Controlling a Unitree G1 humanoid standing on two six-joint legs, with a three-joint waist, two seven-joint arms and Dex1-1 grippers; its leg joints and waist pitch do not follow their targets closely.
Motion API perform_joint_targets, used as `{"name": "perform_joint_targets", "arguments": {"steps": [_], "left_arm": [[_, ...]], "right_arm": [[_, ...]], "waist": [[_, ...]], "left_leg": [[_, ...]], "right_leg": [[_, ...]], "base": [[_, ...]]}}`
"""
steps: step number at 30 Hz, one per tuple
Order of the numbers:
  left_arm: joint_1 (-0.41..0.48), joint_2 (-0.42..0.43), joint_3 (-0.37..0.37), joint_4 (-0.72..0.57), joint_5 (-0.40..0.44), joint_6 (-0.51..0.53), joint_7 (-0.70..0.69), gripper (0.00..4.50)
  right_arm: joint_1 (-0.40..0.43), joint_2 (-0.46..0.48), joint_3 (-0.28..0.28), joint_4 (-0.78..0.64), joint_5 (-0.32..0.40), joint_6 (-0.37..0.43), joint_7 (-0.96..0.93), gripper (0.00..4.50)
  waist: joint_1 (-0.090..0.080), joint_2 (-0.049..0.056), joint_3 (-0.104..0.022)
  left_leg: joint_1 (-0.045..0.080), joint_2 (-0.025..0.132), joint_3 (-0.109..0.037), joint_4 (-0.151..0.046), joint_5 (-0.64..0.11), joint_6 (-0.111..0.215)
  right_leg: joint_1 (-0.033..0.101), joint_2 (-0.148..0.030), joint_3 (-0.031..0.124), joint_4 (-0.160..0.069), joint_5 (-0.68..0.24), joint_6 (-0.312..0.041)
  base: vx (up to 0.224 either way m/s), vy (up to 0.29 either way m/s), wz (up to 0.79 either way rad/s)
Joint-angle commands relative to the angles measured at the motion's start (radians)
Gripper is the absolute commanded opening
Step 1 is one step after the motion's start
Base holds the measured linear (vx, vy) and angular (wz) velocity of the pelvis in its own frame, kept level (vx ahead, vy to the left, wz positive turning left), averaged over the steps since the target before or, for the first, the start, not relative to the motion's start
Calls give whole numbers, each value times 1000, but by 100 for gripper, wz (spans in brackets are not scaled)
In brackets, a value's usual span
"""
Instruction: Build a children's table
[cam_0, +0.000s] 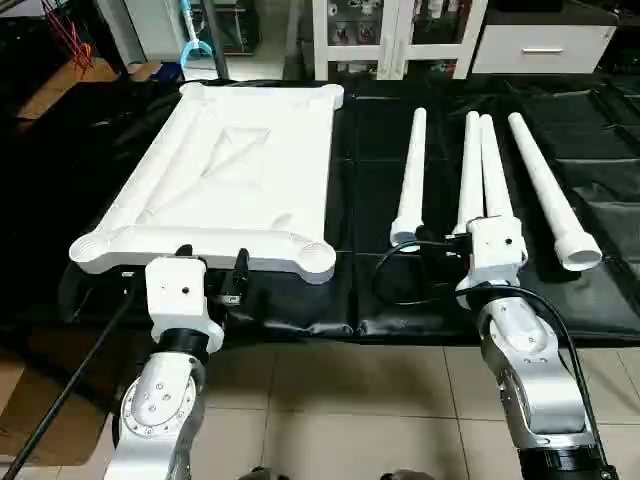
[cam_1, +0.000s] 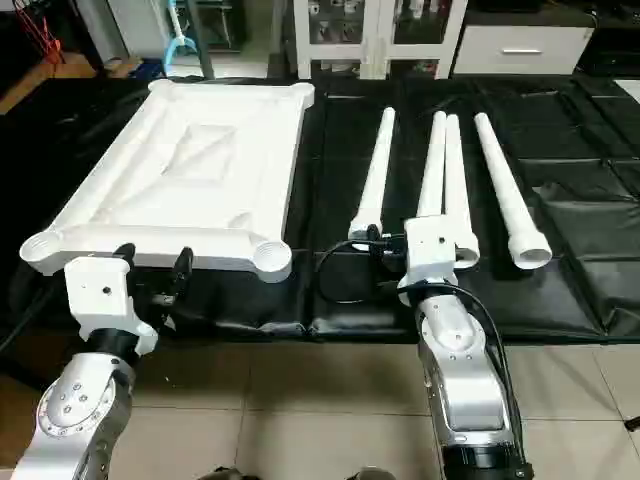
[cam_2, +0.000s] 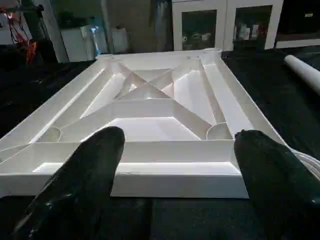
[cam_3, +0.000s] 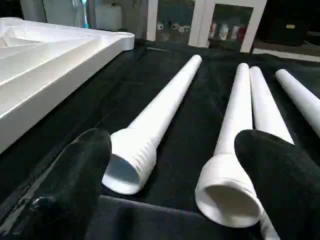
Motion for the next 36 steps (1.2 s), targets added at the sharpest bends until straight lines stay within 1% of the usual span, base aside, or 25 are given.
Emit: {"name": "perform_joint_targets", "arguments": {"steps": [1, 5, 10, 11, 12, 13, 14, 15, 16, 17, 18, 19, 20, 21, 22, 23, 25, 26, 27, 29, 31, 32, 34, 35, 36], "left_arm": [[5, 3, -1, 4, 7, -5, -1, 394], [5, 3, -1, 4, 7, -5, -1, 394], [5, 3, -1, 4, 7, -5, -1, 394], [14, 3, 0, 2, 5, -8, 1, 423], [35, 5, 2, -27, -2, 18, -1, 423], [52, 8, 5, -53, -5, 43, -3, 430], [68, 13, 8, -74, -4, 62, -3, 433], [66, 15, 10, -74, 0, 65, -1, 442], [62, 16, 12, -72, 2, 65, 0, 442], [55, 17, 12, -66, 4, 62, 1, 442], [55, 17, 12, -66, 4, 62, 1, 442], [52, 17, 11, -68, 3, 64, 0, 442], [51, 19, 10, -72, 4, 67, -1, 442], [52, 22, 10, -81, 4, 72, -4, 442], [53, 24, 11, -87, 5, 74, -5, 442], [54, 28, 15, -95, 3, 80, -7, 442], [51, 32, 20, -98, -1, 81, -12, 442], [39, 41, 27, -99, -1, 88, -12, 442], [29, 39, 32, -101, -9, 92, -14, 442], [11, 40, 35, -101, -19, 99, -17, 442], [4, 44, 35, -100, -19, 101, -20, 442], [-3, 50, 39, -101, -1, 98, -8, 442], [-9, 52, 47, -104, -3, 103, -5, 442], [-21, 55, 51, -92, -1, 109, -3, 442], [-27, 58, 52, -81, 1, 109, -4, 442]], "right_arm": [[5, -1, 0, -19, 7, 14, 2, 433], [5, -1, 0, -19, 7, 14, 2, 433], [5, -1, 0, -19, 7, 14, 2, 433], [4, 1, 2, -25, 12, 19, 8, 448], [-2, 12, 11, -22, 31, 36, 27, 448], [-9, 22, 18, -18, 47, 50, 41, 450], [-16, 31, 26, -11, 62, 63, 56, 450], [-24, 32, 29, -4, 66, 64, 63, 450], [-30, 31, 30, -1, 66, 64, 66, 450], [-39, 30, 29, 9, 68, 59, 69, 450], [-39, 30, 29, 9, 68, 59, 69, 450], [-42, 31, 28, 13, 68, 58, 69, 450], [-45, 31, 26, 16, 69, 57, 69, 450], [-47, 32, 26, 14, 70, 61, 69, 450], [-47, 33, 28, 8, 72, 64, 72, 450], [-49, 34, 30, -2, 73, 71, 75, 450], [-52, 37, 28, -8, 80, 77, 75, 450], [-65, 42, 24, -8, 84, 90, 74, 450], [-71, 40, 26, -14, 93, 104, 86, 450], [-82, 27, 41, -27, 102, 135, 113, 450], [-87, 19, 52, -33, 99, 150, 126, 450], [-97, 12, 58, -36, 90, 142, 134, 450], [-107, 9, 59, -27, 81, 133, 129, 450], [-114, 17, 39, -5, 80, 111, 105, 450], [-117, 22, 28, 5, 81, 104, 92, 450]], "waist": [[1, -6, -49], [1, -6, -50], [1, -6, -49], [15, -67, -86], [13, -52, -41], [13, -52, -41], [6, -45, -54], [4, -53, -52], [4, -59, -50], [7, -61, -49], [10, -62, -49], [10, -62, -49], [16, -61, -46], [20, -58, -47], [20, -58, -47], [24, -57, -49], [26, -59, -49], [28, -49, -47], [25, -54, -46], [26, -55, -46], [27, -56, -44], [27, -58, -46], [27, -57, -49], [28, -49, -57], [26, -48, -57]], "left_leg": [[8, 85, -36, -105, -212, 22], [7, 85, -37, -105, -201, 23], [7, 85, -36, -105, -214, 21], [0, 87, -36, -95, -112, 54], [9, 82, -20, -108, -187, 68], [9, 82, -20, -108, -187, 68], [2, 91, -31, -111, -153, 49], [7, 94, -29, -113, -155, 34], [10, 94, -27, -114, -163, 28], [9, 91, -26, -114, -173, 24], [13, 91, -23, -113, -181, 22], [13, 91, -23, -113, -181, 22], [12, 92, -23, -114, -176, 21], [15, 93, -22, -114, -173, 17], [14, 93, -22, -114, -172, 16], [15, 93, -22, -113, -166, 13], [15, 92, -22, -112, -156, 14], [14, 92, -23, -113, -156, 12], [15, 91, -21, -114, -173, 8], [16, 91, -21, -114, -179, 5], [15, 91, -21, -114, -177, 4], [14, 91, -22, -113, -171, 3], [15, 90, -20, -111, -154, 5], [17, 91, -21, -107, -132, 4], [16, 90, -20, -106, -116, 4]], "right_leg": [[36, -82, 51, -74, -150, -206], [37, -82, 50, -72, -132, -207], [37, -83, 51, -74, -147, -207], [68, -104, 52, -50, -104, -209], [23, -88, 53, -84, -229, -187], [23, -88, 53, -84, -229, -187], [35, -88, 50, -75, -187, -179], [28, -76, 47, -73, -126, -177], [26, -75, 48, -74, -108, -179], [30, -78, 50, -71, -92, -187], [28, -79, 52, -72, -91, -195], [28, -79, 52, -72, -91, -195], [29, -80, 53, -71, -87, -199], [28, -80, 53, -70, -82, -199], [29, -80, 53, -70, -79, -199], [30, -80, 53, -68, -67, -199], [32, -79, 53, -66, -52, -201], [30, -80, 54, -64, -46, -203], [30, -77, 53, -67, -61, -201], [31, -79, 54, -67, -78, -202], [31, -79, 55, -68, -91, -200], [32, -80, 54, -68, -95, -199], [32, -81, 54, -67, -85, -201], [35, -81, 53, -62, -61, -208], [33, -78, 52, -62, -32, -214]], "base": [[0, 0, 0], [0, 0, 0], [0, 0, 0], [0, 0, 0], [0, 0, 0], [0, 0, 0], [0, 0, 0], [0, 0, 0], [0, 0, 0], [0, 0, 0], [0, 0, 0], [0, 0, 0], [0, 0, 0], [0, 0, 0], [0, 0, 0], [0, 0, 0], [0, 0, 0], [0, 0, 0], [0, 0, 0], [0, 0, 0], [0, 0, 0], [0, 0, 0], [0, 0, 0], [0, 0, 0], [0, 0, 0]]}}
